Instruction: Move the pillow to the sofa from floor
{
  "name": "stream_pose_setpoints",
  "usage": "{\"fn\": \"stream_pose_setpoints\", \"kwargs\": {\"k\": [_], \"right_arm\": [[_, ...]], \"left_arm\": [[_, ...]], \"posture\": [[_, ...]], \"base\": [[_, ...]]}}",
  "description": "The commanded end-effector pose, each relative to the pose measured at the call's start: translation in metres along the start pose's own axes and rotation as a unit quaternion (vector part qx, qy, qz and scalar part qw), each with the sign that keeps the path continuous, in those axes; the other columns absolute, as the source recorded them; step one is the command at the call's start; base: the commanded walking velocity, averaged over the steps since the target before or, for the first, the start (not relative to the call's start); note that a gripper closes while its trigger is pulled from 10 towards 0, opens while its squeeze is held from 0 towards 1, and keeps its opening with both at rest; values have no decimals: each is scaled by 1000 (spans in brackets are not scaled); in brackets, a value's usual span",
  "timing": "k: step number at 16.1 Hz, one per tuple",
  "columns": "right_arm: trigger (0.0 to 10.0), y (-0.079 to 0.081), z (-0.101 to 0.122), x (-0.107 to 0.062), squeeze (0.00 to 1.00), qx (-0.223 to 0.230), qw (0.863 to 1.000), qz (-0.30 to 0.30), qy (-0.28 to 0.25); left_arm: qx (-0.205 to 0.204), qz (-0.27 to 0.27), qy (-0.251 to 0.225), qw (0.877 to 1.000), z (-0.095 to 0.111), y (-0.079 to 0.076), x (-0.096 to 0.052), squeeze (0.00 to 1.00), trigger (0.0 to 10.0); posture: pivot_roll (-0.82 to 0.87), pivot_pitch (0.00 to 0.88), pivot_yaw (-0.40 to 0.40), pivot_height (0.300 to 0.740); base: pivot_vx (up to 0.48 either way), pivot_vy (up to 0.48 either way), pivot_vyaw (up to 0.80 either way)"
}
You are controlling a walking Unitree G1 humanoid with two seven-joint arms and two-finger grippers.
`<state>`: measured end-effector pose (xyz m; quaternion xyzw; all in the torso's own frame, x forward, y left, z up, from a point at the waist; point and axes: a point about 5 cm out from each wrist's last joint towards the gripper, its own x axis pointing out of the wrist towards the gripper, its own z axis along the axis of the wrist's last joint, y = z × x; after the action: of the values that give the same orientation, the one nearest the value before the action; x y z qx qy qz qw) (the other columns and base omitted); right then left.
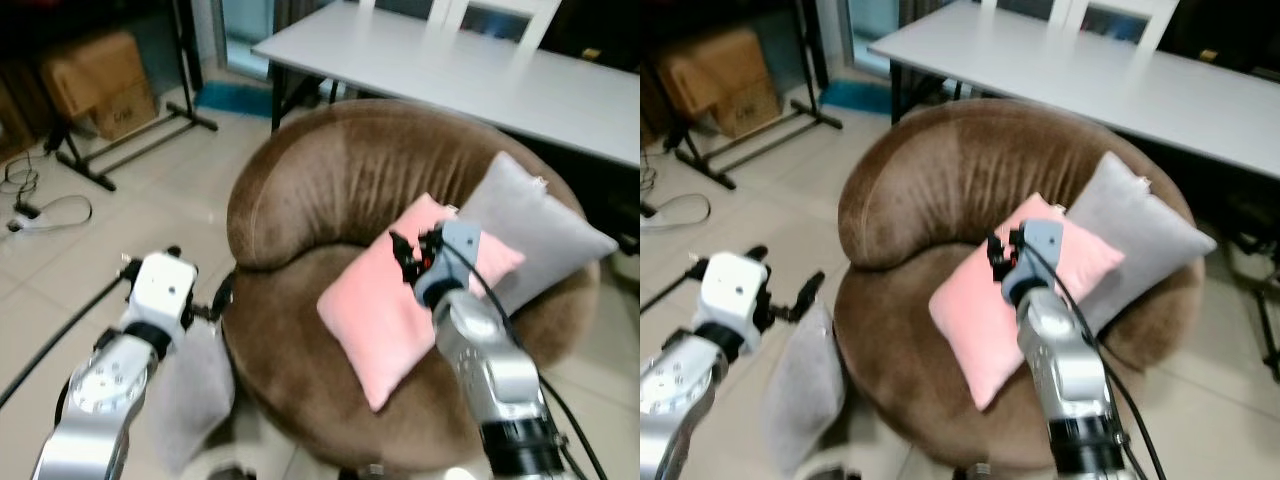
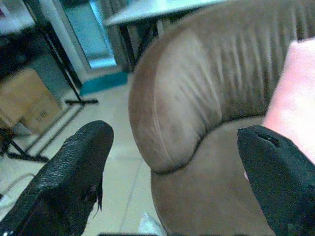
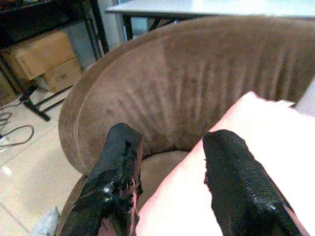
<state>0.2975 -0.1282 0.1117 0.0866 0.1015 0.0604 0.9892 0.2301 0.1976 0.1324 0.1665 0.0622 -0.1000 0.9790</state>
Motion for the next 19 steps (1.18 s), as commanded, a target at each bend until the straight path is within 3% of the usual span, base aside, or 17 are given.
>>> {"fn": "stream_pose_setpoints", "kwargs": {"k": [1, 5, 8, 11, 13, 14, 16, 18, 19], "right_arm": [[10000, -5, 3, -2, 0, -11, 1000, -9, 2], [10000, -8, 3, -3, 0, -21, 1000, -1, 12], [10000, -6, 4, -3, 0, -57, 998, 33, 21], [10000, -4, 3, -5, 0, -74, 995, 60, 30], [10000, -4, 1, -5, 0, -73, 995, 60, 34], [10000, -5, 0, -6, 0, -50, 997, 52, 37], [10000, -5, -1, -6, 0, -49, 997, 52, 42], [10000, -12, -5, -5, 0, -60, 997, 3, 52], [10000, -11, -6, -5, 0, -45, 998, 7, 51]], "left_arm": [[3, 4, -4, 1000, 1, -3, 1, 0, 10000], [-3, 11, -6, 1000, 1, -5, 0, 0, 10000], [-6, 16, -7, 1000, 0, -6, 0, 0, 10000], [-7, 20, -7, 1000, 1, -5, -1, 0, 10000], [-7, 22, -5, 1000, 0, -4, -2, 0, 10000], [-7, 24, -4, 1000, -1, -4, -2, 0, 10000], [-4, 25, -2, 1000, -1, -2, -1, 0, 10000], [2, 25, -3, 1000, 0, -1, 0, 0, 10000], [4, 25, -4, 1000, 0, 0, 1, 0, 10000]], "posture": [[-36, 0, -69, 740], [-34, 0, -77, 740], [-32, 0, -82, 740], [-29, 0, -88, 740], [-29, 0, -88, 740], [-29, 0, -87, 740], [-31, 0, -83, 740], [-31, 0, -81, 740], [-34, 0, -73, 740]], "base": [[0, 0, 0], [0, 64, 0], [0, 295, 0], [0, 307, 800], [0, 307, 800], [0, 311, 0], [0, 311, 0], [0, 315, 0], [0, 315, 0]]}}
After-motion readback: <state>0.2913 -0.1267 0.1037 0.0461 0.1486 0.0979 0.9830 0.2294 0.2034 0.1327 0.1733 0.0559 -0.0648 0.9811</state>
